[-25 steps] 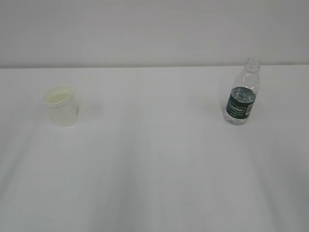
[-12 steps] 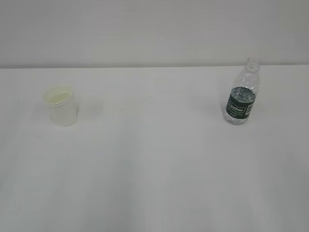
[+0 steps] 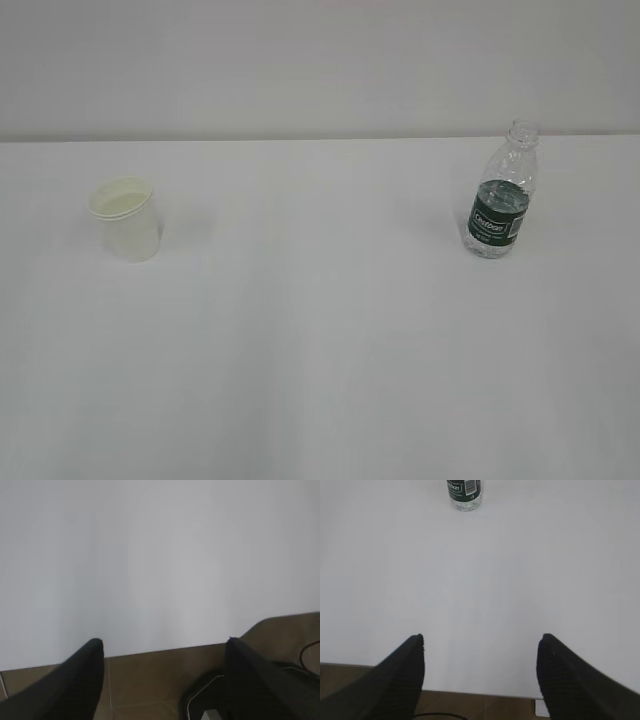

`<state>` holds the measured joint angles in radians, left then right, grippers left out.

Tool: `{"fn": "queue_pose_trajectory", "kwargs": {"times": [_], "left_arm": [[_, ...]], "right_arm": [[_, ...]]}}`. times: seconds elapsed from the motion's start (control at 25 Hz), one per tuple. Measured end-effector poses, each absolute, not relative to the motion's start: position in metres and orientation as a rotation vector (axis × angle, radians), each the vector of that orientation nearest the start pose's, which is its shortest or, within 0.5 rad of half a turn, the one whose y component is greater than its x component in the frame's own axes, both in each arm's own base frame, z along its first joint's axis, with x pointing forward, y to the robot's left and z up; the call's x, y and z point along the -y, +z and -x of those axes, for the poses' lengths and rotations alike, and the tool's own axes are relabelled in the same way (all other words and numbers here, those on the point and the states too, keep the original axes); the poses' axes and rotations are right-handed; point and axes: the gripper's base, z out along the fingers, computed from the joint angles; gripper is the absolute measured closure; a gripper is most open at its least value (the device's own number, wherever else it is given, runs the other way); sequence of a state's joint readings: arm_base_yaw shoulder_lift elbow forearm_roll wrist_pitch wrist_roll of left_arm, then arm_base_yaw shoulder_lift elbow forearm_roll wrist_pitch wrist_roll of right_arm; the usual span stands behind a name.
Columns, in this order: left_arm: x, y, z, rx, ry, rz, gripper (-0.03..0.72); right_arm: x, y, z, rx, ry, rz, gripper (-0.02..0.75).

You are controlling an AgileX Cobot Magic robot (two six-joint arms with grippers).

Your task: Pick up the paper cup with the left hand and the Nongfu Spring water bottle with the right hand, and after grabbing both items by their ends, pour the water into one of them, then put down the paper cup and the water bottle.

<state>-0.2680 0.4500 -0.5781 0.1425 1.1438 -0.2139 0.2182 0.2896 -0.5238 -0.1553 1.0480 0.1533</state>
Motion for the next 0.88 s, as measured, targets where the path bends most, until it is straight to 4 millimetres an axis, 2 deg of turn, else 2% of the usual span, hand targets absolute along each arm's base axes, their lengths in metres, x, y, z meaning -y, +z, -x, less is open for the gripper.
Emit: {"fn": "queue_pose_trajectory", "kwargs": {"times": [0.2, 0.48, 0.88], "left_arm": [[0.007, 0.282, -0.056, -2.509, -0.05, -0.151, 0.151], [0.009, 0.277, -0.055, -2.528, -0.081, -0.159, 0.173], [0.014, 0.273, -0.056, -2.491, -0.151, -0.154, 0.184]], "right_arm": [[0.004, 0.278, -0.037, -2.307, -0.006, 0.09, 0.216], [0.003, 0.268, -0.035, -2.381, 0.008, 0.088, 0.216], [0.003, 0.268, -0.035, -2.384, 0.014, 0.09, 0.216]]}}
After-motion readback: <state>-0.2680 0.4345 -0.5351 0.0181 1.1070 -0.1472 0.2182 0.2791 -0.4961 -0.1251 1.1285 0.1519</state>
